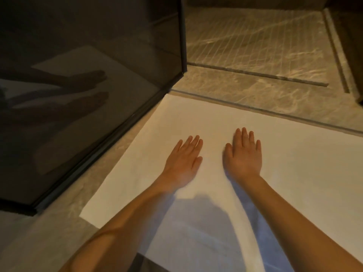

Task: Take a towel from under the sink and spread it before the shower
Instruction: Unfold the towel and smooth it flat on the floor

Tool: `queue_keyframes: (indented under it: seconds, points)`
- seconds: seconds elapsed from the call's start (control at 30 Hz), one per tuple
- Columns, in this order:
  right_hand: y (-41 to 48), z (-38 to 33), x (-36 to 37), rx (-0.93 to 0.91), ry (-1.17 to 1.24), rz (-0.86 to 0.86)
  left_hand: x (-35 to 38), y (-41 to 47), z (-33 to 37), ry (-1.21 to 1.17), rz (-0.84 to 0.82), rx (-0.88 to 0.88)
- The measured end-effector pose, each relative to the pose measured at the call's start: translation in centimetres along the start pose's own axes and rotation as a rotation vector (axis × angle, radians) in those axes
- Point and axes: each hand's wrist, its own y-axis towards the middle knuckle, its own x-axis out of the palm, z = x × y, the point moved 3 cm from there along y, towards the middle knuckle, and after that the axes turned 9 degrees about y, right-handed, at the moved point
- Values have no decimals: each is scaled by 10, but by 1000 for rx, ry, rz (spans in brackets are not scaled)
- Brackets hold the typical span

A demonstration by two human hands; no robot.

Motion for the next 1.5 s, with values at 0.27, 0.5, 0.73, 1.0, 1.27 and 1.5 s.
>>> queue_keyframes:
  seconds: [0.27,0.5,0.73,1.0,1.27,1.5]
  points:
    - [-69,-58,47,-213,105,-111,3,-57,-58,-53,-3,-84]
    - [-71,-60,46,-210,87,-119,-10,-94,-123,-24,-37,-240]
    - [-65,-65,44,-179,58,-129,3,-118,-30,-42,-2,-112]
    - [-130,-56,43,-153,97,-80,6,-116,-35,-21,-20,-122]
    - [-163,97,-7,163,49,3,4,-122,-46,-80,-35,-155]
    - [-162,102,-21,194,63,70,-13,-106,39,-25,25,7]
